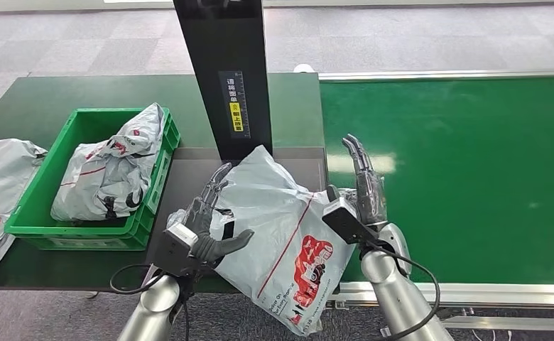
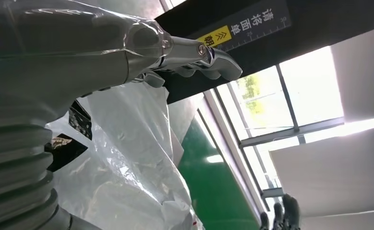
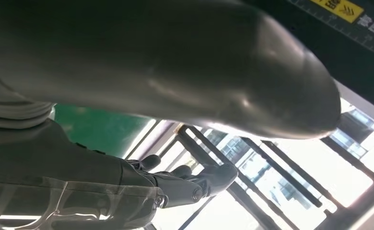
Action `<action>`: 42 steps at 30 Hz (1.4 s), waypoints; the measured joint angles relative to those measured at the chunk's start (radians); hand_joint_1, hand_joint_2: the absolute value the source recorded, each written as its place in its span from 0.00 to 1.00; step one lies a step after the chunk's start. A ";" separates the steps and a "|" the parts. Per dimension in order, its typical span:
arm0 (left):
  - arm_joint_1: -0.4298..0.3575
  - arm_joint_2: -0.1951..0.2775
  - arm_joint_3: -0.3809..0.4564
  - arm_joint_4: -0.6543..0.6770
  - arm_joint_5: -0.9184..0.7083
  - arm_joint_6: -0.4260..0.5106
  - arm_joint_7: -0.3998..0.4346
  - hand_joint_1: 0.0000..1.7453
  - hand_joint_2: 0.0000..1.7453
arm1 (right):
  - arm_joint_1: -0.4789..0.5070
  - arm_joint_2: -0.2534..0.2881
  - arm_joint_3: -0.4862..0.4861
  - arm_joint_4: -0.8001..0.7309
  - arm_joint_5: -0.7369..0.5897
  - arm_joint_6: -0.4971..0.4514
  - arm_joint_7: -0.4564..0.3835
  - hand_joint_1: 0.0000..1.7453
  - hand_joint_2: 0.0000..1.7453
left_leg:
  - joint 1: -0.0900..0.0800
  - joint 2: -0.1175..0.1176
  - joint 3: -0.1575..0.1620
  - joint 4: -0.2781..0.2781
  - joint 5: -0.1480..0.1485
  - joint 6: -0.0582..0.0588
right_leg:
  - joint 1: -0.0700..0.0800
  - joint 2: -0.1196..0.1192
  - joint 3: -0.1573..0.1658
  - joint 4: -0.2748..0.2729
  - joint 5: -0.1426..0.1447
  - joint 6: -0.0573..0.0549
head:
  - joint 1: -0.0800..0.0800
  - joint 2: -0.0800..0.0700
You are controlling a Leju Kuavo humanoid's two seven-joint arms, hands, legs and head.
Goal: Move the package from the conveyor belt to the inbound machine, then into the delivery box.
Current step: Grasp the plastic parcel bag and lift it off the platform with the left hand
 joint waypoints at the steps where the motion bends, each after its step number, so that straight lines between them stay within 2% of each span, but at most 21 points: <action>1: -0.002 0.001 -0.007 0.001 -0.027 0.004 0.001 0.00 1.00 | 0.013 -0.001 -0.009 -0.016 -0.010 -0.006 -0.010 0.00 0.00 | 0.000 0.000 0.000 0.000 0.000 0.000 | 0.000 0.000 0.000 0.000 0.000 0.000 | 0.000 0.000; 7: -0.030 0.033 -0.112 0.016 -0.327 0.011 0.074 0.00 1.00 | 0.076 -0.004 -0.066 -0.147 -0.075 -0.032 -0.047 0.00 0.00 | 0.000 0.000 0.000 0.000 0.000 0.000 | 0.000 0.000 0.000 0.000 0.000 0.000 | 0.000 0.000; 16: -0.103 0.072 -0.254 0.089 -0.562 -0.022 0.157 0.00 1.00 | 0.157 -0.004 -0.121 -0.304 -0.097 -0.038 -0.058 0.00 0.00 | 0.000 0.001 0.000 0.000 0.000 0.000 | 0.000 0.001 0.000 0.000 0.000 0.000 | 0.000 0.000; 18: -0.136 0.075 -0.286 0.128 -0.613 -0.054 0.201 0.42 1.00 | 0.168 -0.004 -0.128 -0.328 -0.098 -0.037 -0.059 0.00 0.00 | 0.000 0.000 0.000 0.000 0.000 0.000 | 0.000 0.000 0.000 0.000 0.000 0.000 | 0.000 0.000; 20: -0.174 0.072 -0.318 0.185 -0.639 -0.086 0.235 0.91 1.00 | 0.175 -0.004 -0.132 -0.346 -0.097 -0.035 -0.059 0.00 0.00 | 0.000 0.000 0.000 0.000 0.000 0.000 | 0.000 0.000 0.000 0.000 0.000 0.000 | 0.000 0.000; 22: -0.210 0.064 -0.342 0.246 -0.644 -0.098 0.252 0.99 1.00 | 0.184 -0.004 -0.134 -0.362 -0.096 -0.036 -0.058 0.00 0.00 | 0.000 0.000 0.001 0.000 0.000 0.000 | 0.000 0.000 0.001 0.000 0.000 0.000 | 0.000 0.000; 27: -0.287 0.040 -0.374 0.381 -0.638 -0.055 0.276 1.00 1.00 | 0.218 -0.004 -0.144 -0.405 -0.094 -0.051 -0.051 0.00 0.00 | 0.000 -0.001 0.001 0.000 0.000 0.000 | 0.000 -0.001 0.002 0.000 0.000 0.000 | 0.000 0.000; 31: -0.319 0.028 -0.376 0.433 -0.613 -0.002 0.286 1.00 1.00 | 0.244 -0.004 -0.159 -0.438 -0.096 -0.058 -0.045 0.00 0.00 | 0.000 0.000 0.002 0.000 0.000 0.000 | 0.000 -0.001 0.002 0.000 0.001 0.000 | 0.000 0.000; 36: -0.323 0.024 -0.369 0.444 -0.579 0.062 0.270 1.00 1.00 | 0.262 -0.004 -0.178 -0.457 -0.111 -0.053 -0.033 0.00 0.00 | 0.000 0.000 0.002 0.000 0.000 0.000 | 0.000 0.000 0.002 0.000 0.001 0.000 | 0.000 0.000; 42: -0.309 0.030 -0.356 0.405 -0.563 0.152 0.188 1.00 1.00 | 0.267 -0.004 -0.190 -0.459 -0.112 -0.046 -0.033 0.00 0.00 | 0.000 0.000 0.001 0.000 0.000 0.000 | 0.000 0.000 0.002 0.000 0.001 0.000 | 0.000 0.000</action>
